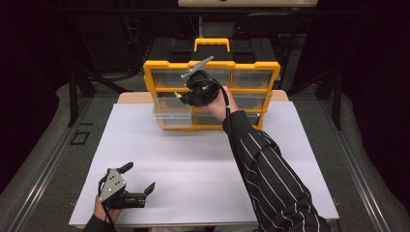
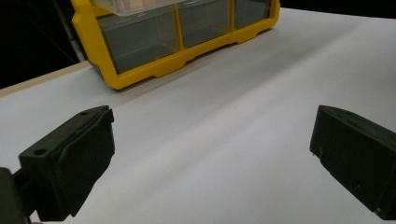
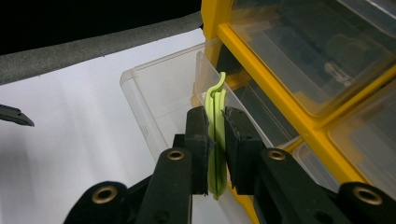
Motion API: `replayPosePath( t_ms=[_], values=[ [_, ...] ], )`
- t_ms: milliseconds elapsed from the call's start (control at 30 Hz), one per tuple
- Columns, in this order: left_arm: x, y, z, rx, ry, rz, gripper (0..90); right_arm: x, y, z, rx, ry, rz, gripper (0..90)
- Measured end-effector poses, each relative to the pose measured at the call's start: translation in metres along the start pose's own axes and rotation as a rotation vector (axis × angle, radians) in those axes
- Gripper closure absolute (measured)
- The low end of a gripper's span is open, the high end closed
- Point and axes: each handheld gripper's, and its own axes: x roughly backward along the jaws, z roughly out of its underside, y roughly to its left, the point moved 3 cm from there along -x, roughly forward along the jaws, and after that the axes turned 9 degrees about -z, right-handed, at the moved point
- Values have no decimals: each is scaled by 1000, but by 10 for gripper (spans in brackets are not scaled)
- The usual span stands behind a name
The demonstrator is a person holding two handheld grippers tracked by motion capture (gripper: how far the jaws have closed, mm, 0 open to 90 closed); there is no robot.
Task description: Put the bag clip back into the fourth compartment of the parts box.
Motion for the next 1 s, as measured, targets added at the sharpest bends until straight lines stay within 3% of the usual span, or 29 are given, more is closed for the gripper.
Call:
replayPosePath(
  t_ms=[400, 667, 833, 1000],
  values=[
    [0, 0, 0, -1, 2, 1, 2, -16, 3, -2, 6, 27, 0, 804],
    [0, -1, 0, 1, 2, 3, 3, -27, -1, 2, -21, 44, -15, 797],
    [0, 0, 1, 0, 2, 3, 2, -29, -4, 5, -39, 30, -21, 578],
    [0, 0, 0, 1, 4, 5, 2, -19, -4, 10, -65, 16, -12, 323]
  ],
)
